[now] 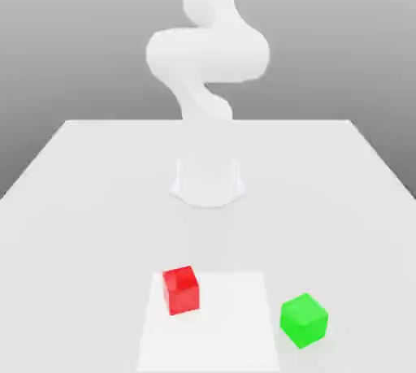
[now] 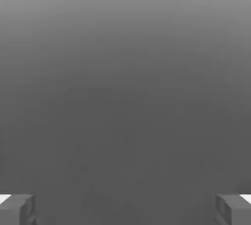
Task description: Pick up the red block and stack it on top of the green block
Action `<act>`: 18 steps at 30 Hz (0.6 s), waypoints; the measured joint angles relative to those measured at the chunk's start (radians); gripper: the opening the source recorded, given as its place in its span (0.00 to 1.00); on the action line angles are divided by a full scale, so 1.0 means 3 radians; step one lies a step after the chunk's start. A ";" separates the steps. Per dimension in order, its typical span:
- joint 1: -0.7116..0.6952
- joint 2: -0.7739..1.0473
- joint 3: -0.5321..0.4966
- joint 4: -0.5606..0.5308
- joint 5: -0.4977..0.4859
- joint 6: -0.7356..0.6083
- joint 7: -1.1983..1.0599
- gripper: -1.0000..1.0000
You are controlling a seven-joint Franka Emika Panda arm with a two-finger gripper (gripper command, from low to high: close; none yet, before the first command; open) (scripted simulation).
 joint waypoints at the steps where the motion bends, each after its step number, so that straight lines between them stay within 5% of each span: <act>1: -0.0080 0.0095 0.0078 -0.0059 -0.0038 0.0057 0.0157 0.50; 18: -0.1069 0.1663 0.0766 -0.0983 -0.0484 0.0940 0.2515 0.50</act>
